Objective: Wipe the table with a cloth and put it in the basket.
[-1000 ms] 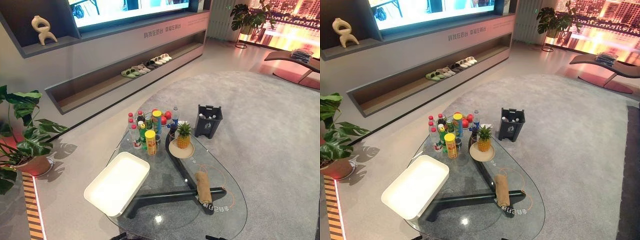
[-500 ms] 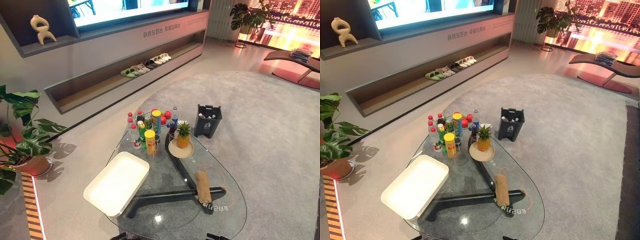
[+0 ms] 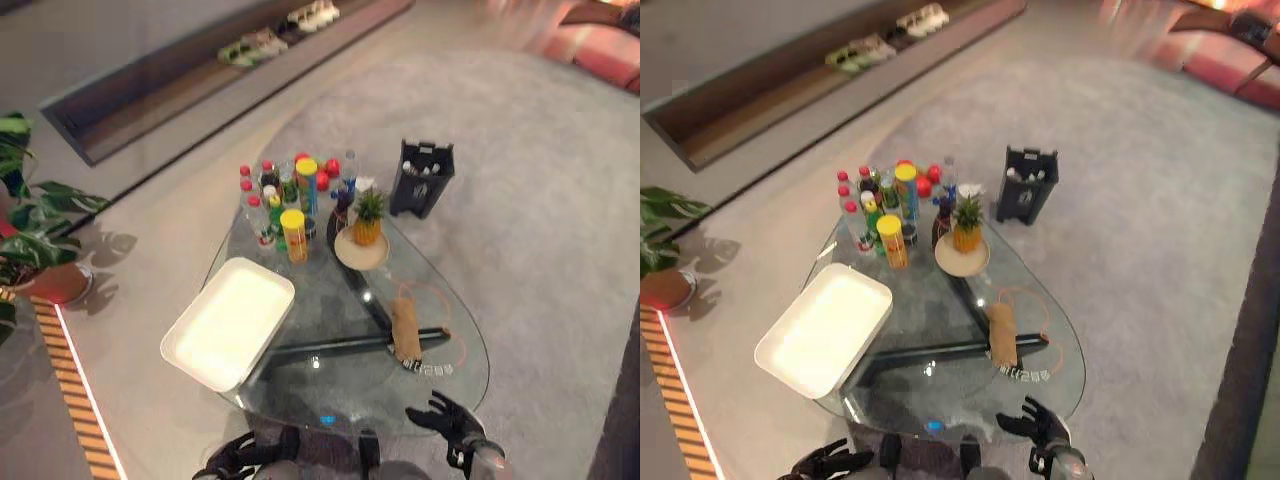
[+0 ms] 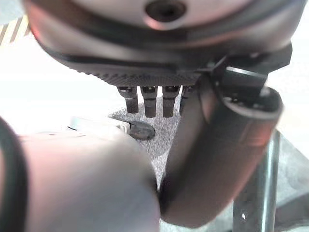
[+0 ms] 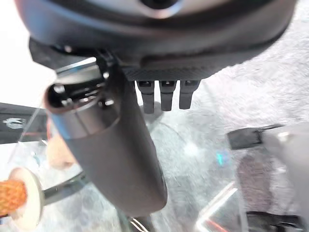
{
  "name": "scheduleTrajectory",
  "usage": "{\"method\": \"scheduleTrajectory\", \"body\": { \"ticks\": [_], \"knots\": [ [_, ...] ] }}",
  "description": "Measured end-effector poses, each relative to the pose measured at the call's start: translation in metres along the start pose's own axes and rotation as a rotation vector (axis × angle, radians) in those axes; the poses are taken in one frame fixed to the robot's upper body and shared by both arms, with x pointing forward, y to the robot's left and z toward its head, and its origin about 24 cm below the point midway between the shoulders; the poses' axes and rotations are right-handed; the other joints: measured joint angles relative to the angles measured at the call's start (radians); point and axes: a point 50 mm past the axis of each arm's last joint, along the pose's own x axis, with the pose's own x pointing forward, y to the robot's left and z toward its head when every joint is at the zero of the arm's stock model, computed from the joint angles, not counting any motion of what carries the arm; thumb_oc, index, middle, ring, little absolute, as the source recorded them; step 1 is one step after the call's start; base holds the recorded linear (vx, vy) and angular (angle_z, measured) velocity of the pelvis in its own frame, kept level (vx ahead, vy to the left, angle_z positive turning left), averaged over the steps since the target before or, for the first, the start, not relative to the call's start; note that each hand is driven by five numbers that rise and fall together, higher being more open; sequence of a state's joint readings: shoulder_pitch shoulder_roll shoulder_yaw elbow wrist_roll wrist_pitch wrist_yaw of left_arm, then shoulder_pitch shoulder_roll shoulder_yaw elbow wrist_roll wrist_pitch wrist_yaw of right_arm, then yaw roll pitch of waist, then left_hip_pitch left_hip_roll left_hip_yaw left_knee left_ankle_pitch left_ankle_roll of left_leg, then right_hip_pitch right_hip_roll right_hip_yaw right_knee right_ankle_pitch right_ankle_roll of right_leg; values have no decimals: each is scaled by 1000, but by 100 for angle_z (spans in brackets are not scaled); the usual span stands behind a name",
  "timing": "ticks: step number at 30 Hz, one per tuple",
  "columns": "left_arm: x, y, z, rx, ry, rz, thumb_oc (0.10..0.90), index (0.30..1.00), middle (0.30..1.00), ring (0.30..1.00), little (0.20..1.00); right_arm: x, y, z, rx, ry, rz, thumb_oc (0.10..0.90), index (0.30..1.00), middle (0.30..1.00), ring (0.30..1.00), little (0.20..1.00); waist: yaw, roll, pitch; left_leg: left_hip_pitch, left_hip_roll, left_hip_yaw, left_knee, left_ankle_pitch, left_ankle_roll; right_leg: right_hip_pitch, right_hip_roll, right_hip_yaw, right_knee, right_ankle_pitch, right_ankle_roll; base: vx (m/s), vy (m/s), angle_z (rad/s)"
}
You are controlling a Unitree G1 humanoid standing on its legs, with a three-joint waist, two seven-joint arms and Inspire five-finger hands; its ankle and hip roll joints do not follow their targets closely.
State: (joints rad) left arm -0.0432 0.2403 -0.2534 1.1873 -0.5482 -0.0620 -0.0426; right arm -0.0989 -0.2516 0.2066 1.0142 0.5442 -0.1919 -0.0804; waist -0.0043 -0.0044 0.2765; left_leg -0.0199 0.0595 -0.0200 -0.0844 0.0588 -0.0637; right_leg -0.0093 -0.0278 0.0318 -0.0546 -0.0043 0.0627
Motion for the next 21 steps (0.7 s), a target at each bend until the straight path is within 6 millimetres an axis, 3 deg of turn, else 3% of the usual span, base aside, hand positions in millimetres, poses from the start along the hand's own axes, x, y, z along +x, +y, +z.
{"method": "scheduleTrajectory", "body": {
  "ticks": [3, 8, 14, 21],
  "knots": [
    [1, -7, 15, -20, -62, -2, 800, 900, 900, 900, 900, 1, 18, 31, 7, -126, -6, 800, 900, 900, 900, 900, -3, 7, 42, -40, -2, -1, 3, 10, -2, -33, 2, 0, 0, 11, 3, -72, -11, 0],
    [4, -20, 43, -43, -159, -36, 800, 900, 900, 900, 900, -1, 38, 76, -8, -292, -27, 800, 900, 900, 900, 900, -2, -4, 117, -97, -7, -2, 40, 9, -2, -89, 0, -6, 37, 12, 3, -12, 4, 1],
    [4, -33, 71, -16, -251, -71, 800, 900, 900, 900, 900, -5, 39, 111, -71, -438, -115, 800, 900, 900, 900, 900, -11, 2, 204, -181, -22, -2, 99, 9, -2, -178, -13, -24, 105, 9, 7, -41, 31, 1],
    [4, -33, 76, -52, -279, -72, 800, 900, 900, 900, 900, -11, 39, 134, -84, -550, -251, 800, 900, 900, 900, 900, -32, 29, 243, -282, -37, 1, 157, 13, 3, -303, -26, -23, 211, -9, 19, -22, 44, -1]
  ]
}}
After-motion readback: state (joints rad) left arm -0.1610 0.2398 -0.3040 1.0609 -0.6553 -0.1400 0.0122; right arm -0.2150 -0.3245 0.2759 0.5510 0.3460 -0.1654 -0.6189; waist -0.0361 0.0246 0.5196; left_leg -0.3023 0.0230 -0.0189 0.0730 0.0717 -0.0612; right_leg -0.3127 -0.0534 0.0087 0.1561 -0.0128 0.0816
